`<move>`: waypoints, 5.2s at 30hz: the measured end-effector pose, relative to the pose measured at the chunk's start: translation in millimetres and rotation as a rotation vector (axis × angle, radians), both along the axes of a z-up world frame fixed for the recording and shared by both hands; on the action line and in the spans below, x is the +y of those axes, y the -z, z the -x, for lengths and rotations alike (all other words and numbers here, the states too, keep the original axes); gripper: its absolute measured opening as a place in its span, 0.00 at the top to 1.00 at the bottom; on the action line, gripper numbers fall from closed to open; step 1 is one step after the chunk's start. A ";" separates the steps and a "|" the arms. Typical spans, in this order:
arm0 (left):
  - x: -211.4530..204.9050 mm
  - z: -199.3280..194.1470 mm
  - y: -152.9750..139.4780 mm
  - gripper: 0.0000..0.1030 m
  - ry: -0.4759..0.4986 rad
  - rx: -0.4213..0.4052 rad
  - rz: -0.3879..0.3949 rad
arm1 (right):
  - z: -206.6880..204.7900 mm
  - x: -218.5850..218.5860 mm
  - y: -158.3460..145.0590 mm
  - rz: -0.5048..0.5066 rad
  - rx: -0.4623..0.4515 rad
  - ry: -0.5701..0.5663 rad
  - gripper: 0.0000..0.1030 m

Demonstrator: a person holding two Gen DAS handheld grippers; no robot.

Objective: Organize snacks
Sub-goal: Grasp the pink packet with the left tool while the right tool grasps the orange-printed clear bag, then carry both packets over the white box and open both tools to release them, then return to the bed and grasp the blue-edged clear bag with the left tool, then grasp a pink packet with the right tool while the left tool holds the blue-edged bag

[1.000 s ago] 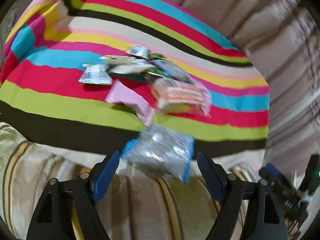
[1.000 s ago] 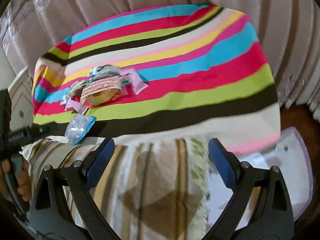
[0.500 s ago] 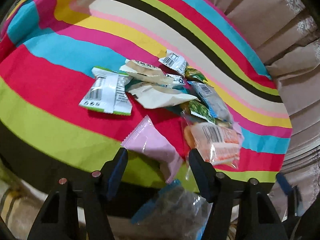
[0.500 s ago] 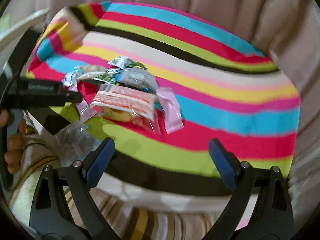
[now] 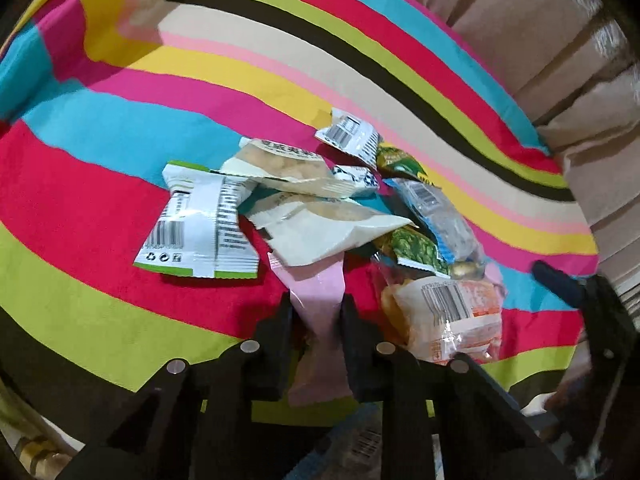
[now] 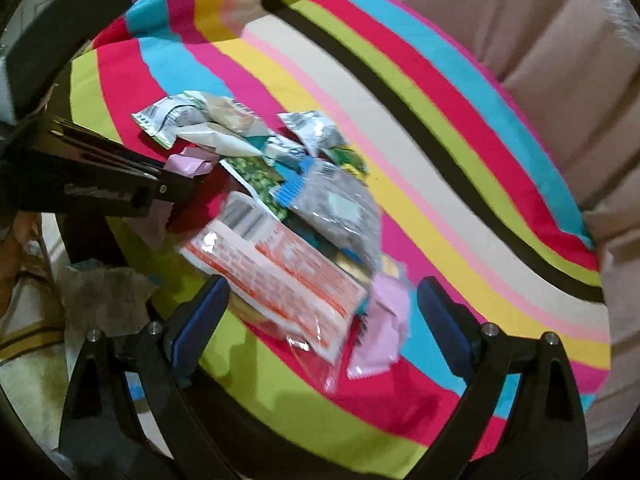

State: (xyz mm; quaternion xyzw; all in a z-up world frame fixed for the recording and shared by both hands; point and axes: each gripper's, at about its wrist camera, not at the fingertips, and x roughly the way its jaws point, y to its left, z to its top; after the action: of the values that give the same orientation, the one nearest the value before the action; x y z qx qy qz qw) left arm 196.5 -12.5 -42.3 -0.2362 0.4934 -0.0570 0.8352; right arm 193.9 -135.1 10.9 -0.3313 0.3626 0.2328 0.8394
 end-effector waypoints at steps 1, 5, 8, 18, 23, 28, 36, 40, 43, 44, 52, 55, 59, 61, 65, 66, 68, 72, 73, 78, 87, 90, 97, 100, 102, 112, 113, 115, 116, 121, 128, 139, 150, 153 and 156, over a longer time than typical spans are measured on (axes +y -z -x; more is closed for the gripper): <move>3.0 0.9 0.6 0.78 -0.010 -0.003 0.011 | -2.7 1.2 1.1 -0.007 0.012 -0.008 0.07; 13.5 4.9 2.0 0.78 -0.046 -0.017 0.054 | -16.9 4.6 4.0 -0.059 0.109 -0.041 0.07; 15.9 7.6 -0.1 0.78 -0.052 -0.031 0.066 | -21.3 9.8 10.7 -0.078 0.181 -0.074 0.07; 16.2 17.4 -11.1 0.78 -0.059 -0.081 0.039 | -6.6 2.5 14.8 -0.215 0.239 -0.021 0.42; 15.5 27.4 -19.1 0.79 -0.054 -0.108 0.024 | 12.1 -15.9 9.6 -0.290 0.234 0.044 0.45; 13.7 37.7 -26.0 0.79 -0.049 -0.123 0.012 | 28.5 -41.3 -7.4 -0.362 0.219 0.079 0.47; 3.1 60.6 -41.2 0.79 -0.018 -0.166 0.003 | 54.2 -80.7 -28.3 -0.462 0.183 0.163 0.47; -6.4 71.9 -48.6 0.79 0.019 -0.184 0.008 | 70.9 -101.6 -32.8 -0.509 0.165 0.212 0.48; -20.4 80.6 -55.4 0.79 0.065 -0.201 0.018 | 85.1 -122.9 -35.6 -0.543 0.144 0.275 0.48; -26.8 83.5 -57.3 0.79 0.086 -0.206 0.023 | 91.3 -132.7 -36.7 -0.553 0.133 0.307 0.48; -101.0 108.7 -78.0 0.79 0.302 -0.258 0.052 | 144.5 -215.0 -32.1 -0.572 0.083 0.542 0.48; -131.2 122.6 -83.6 0.79 0.392 -0.264 0.063 | 164.9 -244.6 -24.7 -0.560 0.075 0.633 0.48; -170.0 141.2 -89.2 0.79 0.503 -0.275 0.073 | 193.4 -285.3 -16.5 -0.560 0.058 0.756 0.48; -187.9 149.7 -90.9 0.79 0.560 -0.274 0.091 | 206.7 -302.1 -13.1 -0.558 0.048 0.809 0.48; -220.7 165.8 -90.6 0.79 0.668 -0.259 0.127 | 229.7 -328.0 -7.4 -0.527 0.019 0.919 0.47; -228.3 170.3 -90.4 0.79 0.697 -0.255 0.133 | 234.0 -331.8 -6.5 -0.529 0.017 0.934 0.47; -240.5 177.8 -89.0 0.78 0.744 -0.244 0.147 | 243.9 -342.4 -2.3 -0.541 0.019 0.973 0.47; -265.6 192.1 -87.5 0.69 0.847 -0.224 0.157 | 254.2 -356.8 4.8 -0.550 0.021 1.033 0.46; -270.8 195.1 -86.6 0.61 0.871 -0.219 0.153 | 258.1 -361.7 4.7 -0.559 0.022 1.042 0.43; -273.9 200.5 -86.9 0.50 0.881 -0.223 0.129 | 262.2 -365.2 3.1 -0.581 0.013 1.046 0.33; -250.6 188.1 -83.8 0.50 0.795 -0.210 0.105 | 250.6 -334.9 2.9 -0.609 0.048 0.976 0.25; -230.8 182.3 -83.0 0.50 0.744 -0.209 0.084 | 244.2 -317.0 2.0 -0.612 0.062 0.931 0.22; -150.0 160.3 -75.3 0.49 0.502 -0.151 0.084 | 229.6 -272.3 0.5 -0.608 0.101 0.826 0.22; -101.6 149.7 -71.5 0.39 0.350 -0.129 0.078 | 224.1 -255.5 -0.9 -0.601 0.111 0.784 0.22; -78.3 142.2 -65.9 0.38 0.286 -0.097 0.065 | 220.6 -249.9 -2.8 -0.599 0.114 0.772 0.22; -49.2 99.3 -30.8 0.32 0.256 0.125 0.050 | 199.5 -224.1 -11.6 -0.579 0.113 0.722 0.20; -51.6 95.1 -27.3 0.32 0.252 0.138 0.036 | 197.2 -221.2 -12.0 -0.571 0.112 0.717 0.20; -55.4 84.2 -21.6 0.32 0.235 0.165 0.020 | 193.0 -216.6 -13.6 -0.567 0.112 0.704 0.20; -55.4 80.6 -19.4 0.32 0.223 0.168 0.022 | 190.7 -214.4 -14.3 -0.567 0.111 0.700 0.20; -50.2 55.8 -11.9 0.29 0.165 0.177 0.035 | 180.3 -205.6 -17.4 -0.569 0.107 0.686 0.17; -68.1 33.3 -14.4 0.22 0.199 0.150 -0.097 | 146.4 -185.2 -19.9 -0.554 0.102 0.673 0.17; -104.8 27.4 -14.9 0.42 0.312 0.061 -0.365 | 76.0 -149.7 -18.4 -0.486 0.102 0.636 0.16; -46.2 33.5 -24.6 0.47 0.184 -0.008 -0.226 | 8.9 -105.0 0.5 -0.314 0.111 0.591 0.16; -39.6 36.5 -25.8 0.47 0.160 -0.018 -0.222 | -7.9 -96.3 10.2 -0.269 0.117 0.595 0.16; -31.6 44.2 -28.1 0.47 0.131 -0.035 -0.240 | -18.0 -90.8 17.4 -0.252 0.126 0.596 0.16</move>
State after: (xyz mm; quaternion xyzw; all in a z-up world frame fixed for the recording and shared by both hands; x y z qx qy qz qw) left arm 152.3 -44.1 -14.2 -0.1008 0.4963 -0.0561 0.8604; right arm 211.9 -225.9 -6.6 -0.0891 0.4631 0.0402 0.8809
